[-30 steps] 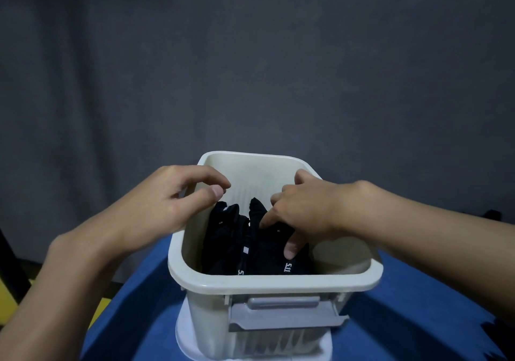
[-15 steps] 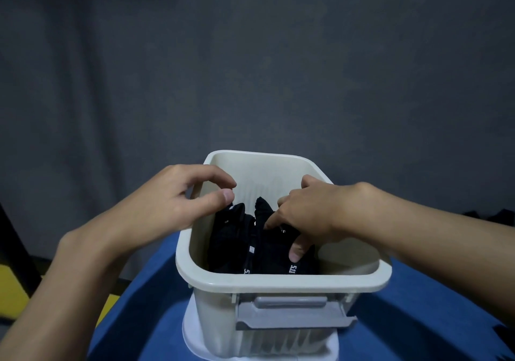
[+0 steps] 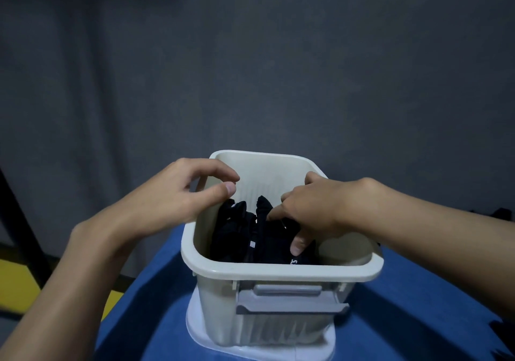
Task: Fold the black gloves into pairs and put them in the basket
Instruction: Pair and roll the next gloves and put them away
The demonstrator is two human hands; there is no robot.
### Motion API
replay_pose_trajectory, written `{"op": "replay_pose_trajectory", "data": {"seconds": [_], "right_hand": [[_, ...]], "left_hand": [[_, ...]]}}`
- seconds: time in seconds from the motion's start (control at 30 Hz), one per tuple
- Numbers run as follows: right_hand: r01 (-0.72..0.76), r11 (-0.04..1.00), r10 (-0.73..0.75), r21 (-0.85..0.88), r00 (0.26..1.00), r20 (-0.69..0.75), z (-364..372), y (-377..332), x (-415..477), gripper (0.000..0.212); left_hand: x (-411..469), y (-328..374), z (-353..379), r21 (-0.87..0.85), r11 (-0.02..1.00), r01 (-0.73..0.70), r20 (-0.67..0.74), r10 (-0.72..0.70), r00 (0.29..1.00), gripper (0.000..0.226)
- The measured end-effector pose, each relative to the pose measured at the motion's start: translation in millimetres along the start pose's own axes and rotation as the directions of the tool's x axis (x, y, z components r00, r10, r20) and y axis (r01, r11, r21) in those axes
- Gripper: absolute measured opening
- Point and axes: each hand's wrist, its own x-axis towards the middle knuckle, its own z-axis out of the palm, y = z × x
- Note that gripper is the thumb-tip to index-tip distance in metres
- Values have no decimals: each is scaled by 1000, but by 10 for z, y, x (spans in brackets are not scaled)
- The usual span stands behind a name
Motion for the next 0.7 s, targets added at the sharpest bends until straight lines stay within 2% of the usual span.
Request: {"op": "replay_pose_trajectory", "data": {"seconds": [0.1,0.27,0.47,0.6,0.7], "right_hand": [[-12,999,15,42,999,-51,-1,36,-80,69],[-3,994,28,110,973,-230,-140,77,-465,65],[-54,971,142,232,915,-378,-62,165,-1159,56],[-79,949,211,305,878,-429,148,275,-1733,47],[-123,914,287,386,870,-402,480,351,-2131,48]], "left_hand": [[-6,89,-9,13,1000,-20,-12,21,1000,43],[-38,413,52,43,998,-52,-27,53,998,35],[-79,970,348,97,986,-133,-16,135,991,27],[-95,1432,666,109,963,-247,-46,253,966,14],[-99,1819,1053,86,933,-350,-71,357,932,13]]}}
